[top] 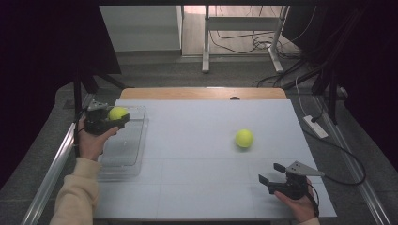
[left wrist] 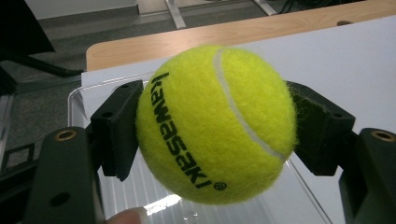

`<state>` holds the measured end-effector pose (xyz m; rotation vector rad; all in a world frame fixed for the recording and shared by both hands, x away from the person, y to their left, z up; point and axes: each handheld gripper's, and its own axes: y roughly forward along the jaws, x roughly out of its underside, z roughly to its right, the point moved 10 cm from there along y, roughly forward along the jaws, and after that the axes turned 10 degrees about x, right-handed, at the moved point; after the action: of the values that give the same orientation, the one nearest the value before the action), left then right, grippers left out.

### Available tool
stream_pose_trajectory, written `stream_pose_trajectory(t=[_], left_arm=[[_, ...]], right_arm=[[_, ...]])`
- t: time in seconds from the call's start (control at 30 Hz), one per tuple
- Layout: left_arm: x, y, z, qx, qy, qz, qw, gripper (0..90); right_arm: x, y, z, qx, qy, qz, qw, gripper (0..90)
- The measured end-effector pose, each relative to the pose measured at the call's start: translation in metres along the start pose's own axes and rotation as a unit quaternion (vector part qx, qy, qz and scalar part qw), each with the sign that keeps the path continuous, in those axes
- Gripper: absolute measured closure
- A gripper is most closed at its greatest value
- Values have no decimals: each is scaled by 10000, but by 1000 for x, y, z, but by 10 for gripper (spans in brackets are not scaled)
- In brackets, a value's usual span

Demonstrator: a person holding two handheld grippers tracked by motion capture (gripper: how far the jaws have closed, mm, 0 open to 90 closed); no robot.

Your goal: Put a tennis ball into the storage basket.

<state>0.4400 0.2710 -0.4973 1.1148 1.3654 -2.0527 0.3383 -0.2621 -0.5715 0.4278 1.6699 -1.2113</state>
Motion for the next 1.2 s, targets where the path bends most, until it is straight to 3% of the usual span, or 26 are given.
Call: stream_pose_trajectory(t=[0.57,1.2], left_arm=[[-3,9,-19,-221,-111,-118,9996,272],[9,30,-30,-254,-256,-524,9980,271]], right_arm=[[1,0,0,-12,18,-16,10000,164],[1,0,0,-13,25,-26,10000,164]])
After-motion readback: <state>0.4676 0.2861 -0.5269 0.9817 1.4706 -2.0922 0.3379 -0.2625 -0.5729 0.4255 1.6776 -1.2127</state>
